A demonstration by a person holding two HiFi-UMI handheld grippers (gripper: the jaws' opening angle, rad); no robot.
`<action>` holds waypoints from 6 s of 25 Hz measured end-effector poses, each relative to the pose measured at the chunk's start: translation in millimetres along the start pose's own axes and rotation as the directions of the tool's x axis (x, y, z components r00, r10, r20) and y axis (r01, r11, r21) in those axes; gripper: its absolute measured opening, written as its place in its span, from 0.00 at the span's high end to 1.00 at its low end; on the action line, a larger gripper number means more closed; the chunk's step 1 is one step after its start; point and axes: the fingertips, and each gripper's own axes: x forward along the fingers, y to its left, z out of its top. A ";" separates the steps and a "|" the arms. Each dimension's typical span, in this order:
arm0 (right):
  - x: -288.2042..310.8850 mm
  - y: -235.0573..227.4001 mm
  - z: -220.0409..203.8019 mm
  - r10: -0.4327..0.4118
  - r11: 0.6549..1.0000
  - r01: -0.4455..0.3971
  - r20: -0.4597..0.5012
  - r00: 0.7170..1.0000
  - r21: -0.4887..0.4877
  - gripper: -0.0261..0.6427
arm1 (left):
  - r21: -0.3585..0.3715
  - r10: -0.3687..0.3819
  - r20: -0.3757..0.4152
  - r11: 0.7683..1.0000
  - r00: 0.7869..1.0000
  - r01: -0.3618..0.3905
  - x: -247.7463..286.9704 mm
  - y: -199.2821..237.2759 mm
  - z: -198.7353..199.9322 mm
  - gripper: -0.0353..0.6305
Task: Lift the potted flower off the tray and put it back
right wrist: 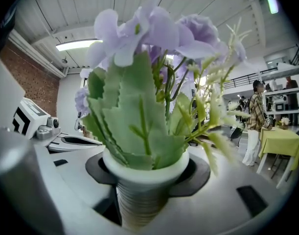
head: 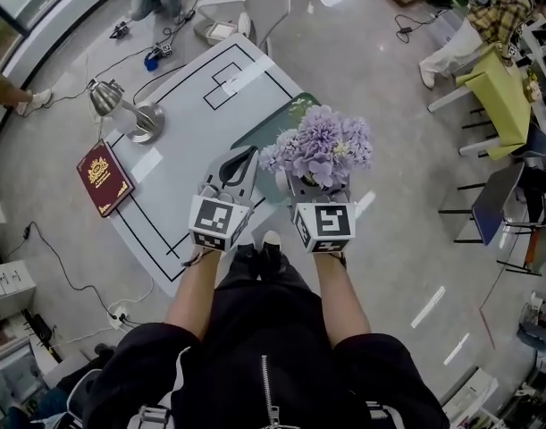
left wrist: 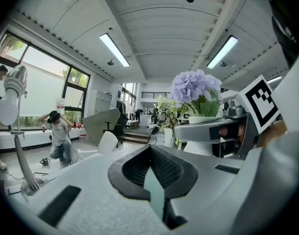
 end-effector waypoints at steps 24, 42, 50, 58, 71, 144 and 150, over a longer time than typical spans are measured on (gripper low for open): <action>-1.6 4.4 11.0 0.012 1.000 -0.012 0.021 1.000 -0.008 0.59 | 0.014 0.009 0.047 1.000 0.999 -0.009 -4.2 4.0 22.0 0.94; 2.0 -8.7 -8.8 0.004 1.000 -0.004 -0.008 1.000 0.004 0.59 | 0.045 -0.004 0.101 0.999 0.995 -0.001 -12.1 -7.6 45.3 0.94; 18.9 -13.2 -23.9 0.017 1.000 -0.017 -0.030 0.999 0.004 0.59 | 0.014 0.008 0.100 1.000 0.995 -0.009 -7.0 -0.6 39.3 0.94; 38.5 -25.6 -39.2 0.025 1.000 -0.025 -0.055 0.998 -0.003 0.59 | -0.055 0.017 0.055 0.998 0.998 -0.014 6.6 2.8 15.4 0.94; 83.1 -39.2 -71.7 0.047 0.999 -0.048 -0.101 0.994 -0.003 0.59 | -0.112 0.039 -0.039 0.993 0.998 -0.043 30.5 24.2 -30.3 0.94; -5.5 -2.0 -78.5 0.016 0.996 -0.007 -0.091 0.996 0.091 0.95 | -0.083 -0.037 -0.061 0.996 0.997 0.031 -0.4 -2.4 -46.3 0.94; -24.4 2.7 -65.1 0.003 0.994 0.008 -0.102 0.995 0.111 0.95 | -0.063 -0.066 -0.050 0.996 0.997 0.063 -1.4 -18.5 -33.1 0.94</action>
